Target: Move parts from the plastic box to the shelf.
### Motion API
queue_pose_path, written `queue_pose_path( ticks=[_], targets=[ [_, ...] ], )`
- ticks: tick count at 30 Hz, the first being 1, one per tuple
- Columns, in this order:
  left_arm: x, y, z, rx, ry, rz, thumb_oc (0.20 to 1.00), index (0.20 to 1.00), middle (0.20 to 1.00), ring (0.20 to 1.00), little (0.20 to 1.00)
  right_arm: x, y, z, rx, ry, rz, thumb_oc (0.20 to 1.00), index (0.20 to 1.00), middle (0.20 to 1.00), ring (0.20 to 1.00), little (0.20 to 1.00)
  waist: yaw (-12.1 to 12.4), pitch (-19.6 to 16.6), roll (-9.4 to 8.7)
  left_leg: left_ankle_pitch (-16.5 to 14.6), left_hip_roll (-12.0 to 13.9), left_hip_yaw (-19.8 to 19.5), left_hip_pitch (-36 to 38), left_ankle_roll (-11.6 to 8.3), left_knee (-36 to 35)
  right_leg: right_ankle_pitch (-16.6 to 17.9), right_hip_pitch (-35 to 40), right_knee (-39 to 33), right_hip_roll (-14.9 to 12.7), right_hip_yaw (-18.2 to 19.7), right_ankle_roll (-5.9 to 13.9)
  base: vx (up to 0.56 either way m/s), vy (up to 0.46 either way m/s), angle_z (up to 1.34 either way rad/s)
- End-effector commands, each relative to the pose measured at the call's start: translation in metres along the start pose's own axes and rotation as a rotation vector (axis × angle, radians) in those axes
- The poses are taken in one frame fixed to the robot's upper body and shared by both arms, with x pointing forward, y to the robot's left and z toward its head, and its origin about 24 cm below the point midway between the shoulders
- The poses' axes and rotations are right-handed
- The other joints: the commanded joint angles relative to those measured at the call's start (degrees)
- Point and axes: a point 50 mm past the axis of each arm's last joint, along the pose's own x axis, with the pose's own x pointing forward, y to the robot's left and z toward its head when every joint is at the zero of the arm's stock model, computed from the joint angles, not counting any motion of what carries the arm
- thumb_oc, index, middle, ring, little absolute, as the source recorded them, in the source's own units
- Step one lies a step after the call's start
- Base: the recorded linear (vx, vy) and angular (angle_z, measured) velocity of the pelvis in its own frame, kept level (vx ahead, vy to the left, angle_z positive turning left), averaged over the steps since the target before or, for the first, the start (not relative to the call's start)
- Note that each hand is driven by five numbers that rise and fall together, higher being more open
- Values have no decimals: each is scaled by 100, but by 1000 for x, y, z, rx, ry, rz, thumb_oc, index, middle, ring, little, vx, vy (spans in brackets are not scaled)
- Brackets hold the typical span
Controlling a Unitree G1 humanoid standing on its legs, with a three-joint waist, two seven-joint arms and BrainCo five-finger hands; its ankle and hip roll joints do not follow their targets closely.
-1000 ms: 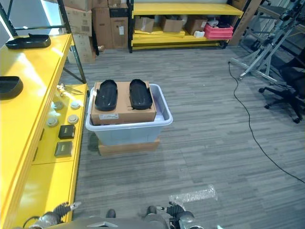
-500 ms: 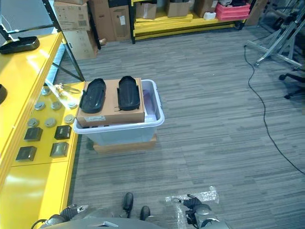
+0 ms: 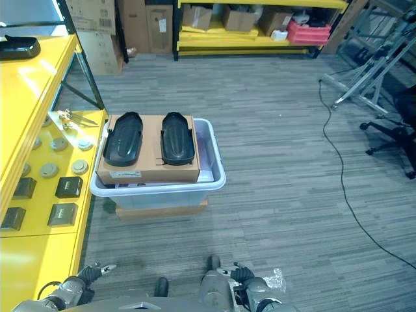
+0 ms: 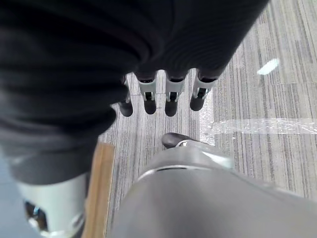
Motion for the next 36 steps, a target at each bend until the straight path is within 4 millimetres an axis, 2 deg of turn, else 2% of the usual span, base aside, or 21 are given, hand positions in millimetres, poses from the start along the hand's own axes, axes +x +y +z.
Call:
queue_pose_path(
  ticks=[1,5,6,8,9,11,13,14,15,16,18,19,22,23,24,28,29,30,32,33,36],
  targets=[
    [0,-3,4,15,-22,12,1000,1000,1000,1000,1000,-2,-18,-7,-9,20,-48,1000,1000,1000,1000,1000,53,-179,17,-525,556,-211,43,-384,39,342,417,-59,203,8,86,120,-166,61],
    [0,-7,2,1,-12,2,1000,1000,1000,1000,1000,-4,-20,-14,-10,42,-55,1000,1000,1000,1000,1000,37,-250,9,-476,726,-286,-26,-523,77,211,519,12,361,-33,-45,147,-264,47],
    [0,-13,3,-15,-15,-11,1000,1000,1000,1000,1000,-5,-25,-18,-16,54,-68,1000,1000,1000,1000,1000,40,-250,-32,-514,797,-341,-191,-642,467,96,633,-6,386,-172,-160,92,-176,32],
    [0,-14,5,-12,-23,-15,1000,1000,1000,1000,1000,-6,-28,-18,-17,56,-74,1000,1000,1000,1000,1000,39,-233,-42,-476,789,-364,-302,-682,643,50,714,-38,394,-254,-210,78,-177,33],
    [1,-15,8,-12,-33,-16,1000,1000,1000,1000,1000,-5,-29,-17,-25,52,-79,1000,1000,1000,1000,1000,43,-184,-69,-353,768,-381,-452,-730,912,61,786,-56,377,-328,-245,66,-172,30],
    [1,-16,14,-25,-50,-20,1000,1000,1000,1000,1000,-6,-33,-16,-49,55,-85,1000,1000,1000,1000,1000,122,-86,-142,-214,613,-532,-671,-771,1378,69,938,-139,341,-422,-291,65,-133,34],
    [1,-17,14,-38,-53,-21,1000,1000,1000,1000,1000,-6,-38,-15,-58,56,-94,1000,1000,1000,1000,1000,123,-83,-177,-262,666,-428,-789,-767,1124,1,1054,-230,274,-487,-255,96,-49,21],
    [1,-19,13,-36,-50,-28,1000,1000,1000,1000,1000,-7,-41,-15,-58,54,-102,1000,1000,1000,1000,1000,128,-114,-156,-158,782,-279,-901,-773,809,-50,1103,-242,287,-548,-232,171,-8,28],
    [1,-19,11,-15,-47,-31,1000,1000,1000,1000,1000,-6,-45,-9,-45,30,-116,1000,1000,1000,1000,1000,197,-127,-90,94,728,-264,-1110,-745,374,-108,1195,-235,368,-562,-211,143,-4,40],
    [1,-19,11,-15,-47,-31,1000,1000,1000,1000,1000,-6,-45,-9,-45,30,-116,1000,1000,1000,1000,1000,202,-121,-92,98,729,-259,-1093,-745,359,-115,1201,-230,367,-558,-211,132,21,46],
    [1,-19,10,15,-39,-37,1000,1000,1000,1000,1000,-5,-50,6,-36,-22,-123,1000,1000,1000,1000,1000,213,-78,-67,90,654,-48,-1243,-747,646,-236,1214,-74,338,-481,-192,121,112,9],
    [-1,-17,-1,36,-4,-34,1000,1000,1000,1000,1000,-4,-53,13,-18,-49,-131,1000,1000,1000,1000,1000,230,-172,-46,-11,652,-30,-1073,-698,587,-257,1239,4,348,-357,-186,142,126,-30],
    [-2,-14,-12,44,24,-24,1000,1000,1000,1000,1000,-4,-53,23,38,-113,-144,1000,1000,1000,1000,1000,191,-279,-21,-39,664,51,-917,-641,462,-231,1349,-25,299,-284,-150,201,136,-56],
    [-3,-7,-17,21,28,6,1000,1000,1000,1000,1000,-5,-50,39,22,-199,-151,1000,1000,1000,1000,1000,182,-348,-2,-62,667,119,-756,-590,299,-228,1418,-130,273,-222,-113,154,110,-46],
    [-3,-7,-17,22,28,6,1000,1000,1000,1000,1000,-5,-50,39,22,-199,-151,1000,1000,1000,1000,1000,186,-344,-2,-61,669,124,-745,-589,291,-227,1424,-132,273,-218,-114,132,112,-30],
    [-3,4,-13,-70,-11,74,1000,1000,1000,1000,1000,-17,-48,86,-34,-448,-188,1000,1000,1000,1000,1000,111,-330,32,-27,723,249,-564,-523,-42,-178,1378,-266,236,-169,-34,49,96,-19],
    [-3,1,-10,-63,-33,74,1000,1000,1000,1000,1000,-28,-48,111,-66,-581,-208,1000,1000,1000,1000,1000,87,-317,45,-40,719,280,-552,-508,-65,-143,1376,-350,219,-147,5,41,81,-10],
    [-3,1,-10,-63,-33,74,1000,1000,1000,1000,1000,-28,-48,111,-66,-581,-208,1000,1000,1000,1000,1000,88,-317,45,-41,719,280,-552,-508,-65,-143,1376,-350,220,-147,5,40,80,-16],
    [-3,-8,-3,-46,-65,68,1000,1000,1000,1000,1000,-49,-52,147,-50,-769,-258,1000,1000,1000,1000,1000,60,-276,54,-54,691,283,-613,-486,-65,-86,1324,-460,192,-152,41,23,68,-7],
    [-3,-8,-3,-45,-65,67,1000,1000,1000,1000,1000,-49,-52,147,-50,-769,-258,1000,1000,1000,1000,1000,62,-278,56,-54,691,282,-615,-486,-65,-85,1323,-462,192,-152,41,16,56,4],
    [-2,-21,7,-10,-97,42,1000,1000,1000,1000,1000,-69,-56,190,-41,-939,-330,1000,1000,1000,1000,1000,119,-164,54,-28,663,265,-746,-468,-65,3,1218,-566,175,-161,77,-36,45,3]
  ],
)
